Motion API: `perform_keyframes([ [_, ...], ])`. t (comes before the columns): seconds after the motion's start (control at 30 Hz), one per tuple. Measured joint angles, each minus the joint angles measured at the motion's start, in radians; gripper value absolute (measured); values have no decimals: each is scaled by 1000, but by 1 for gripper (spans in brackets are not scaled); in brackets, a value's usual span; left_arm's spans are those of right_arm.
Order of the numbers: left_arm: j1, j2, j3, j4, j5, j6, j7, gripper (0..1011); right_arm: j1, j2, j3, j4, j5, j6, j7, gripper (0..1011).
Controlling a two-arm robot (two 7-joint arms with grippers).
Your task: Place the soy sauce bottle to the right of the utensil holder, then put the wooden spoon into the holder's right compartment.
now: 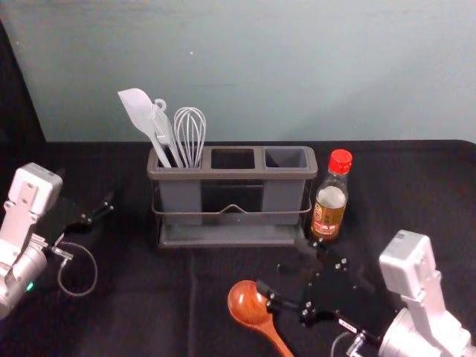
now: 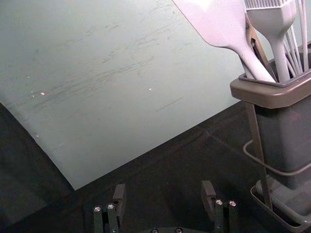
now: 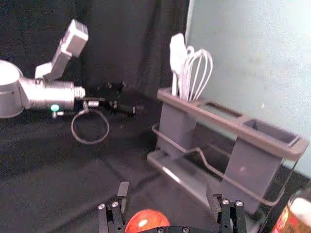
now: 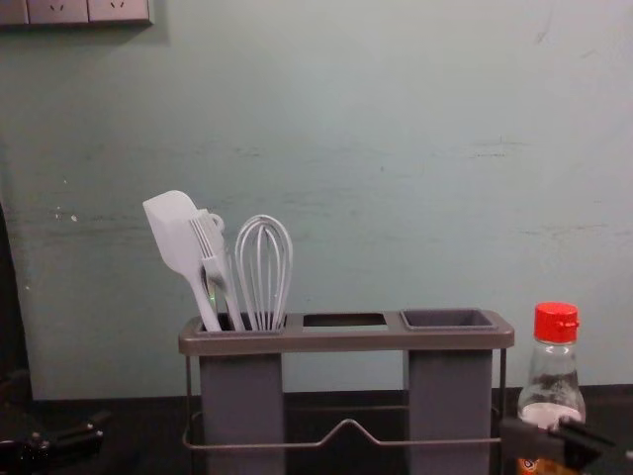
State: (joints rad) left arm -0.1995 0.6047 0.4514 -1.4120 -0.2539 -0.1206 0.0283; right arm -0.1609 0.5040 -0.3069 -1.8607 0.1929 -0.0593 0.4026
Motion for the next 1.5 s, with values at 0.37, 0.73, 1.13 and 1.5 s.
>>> perform_keyframes([
  [0.37,0,0,0,0,0,0,0,1011,13,29,-24,-119,-9,337,-29,1004],
  [0.73,0,0,0,0,0,0,0,1012,80,1,-78,-150,-65,597,-54,1004],
  [1.13,0,0,0,0,0,0,0,1011,183,-71,-146,-128,-145,822,-67,1004],
  [1.5,0,0,0,0,0,0,0,1011,278,-154,-198,-35,-184,925,-53,1004],
])
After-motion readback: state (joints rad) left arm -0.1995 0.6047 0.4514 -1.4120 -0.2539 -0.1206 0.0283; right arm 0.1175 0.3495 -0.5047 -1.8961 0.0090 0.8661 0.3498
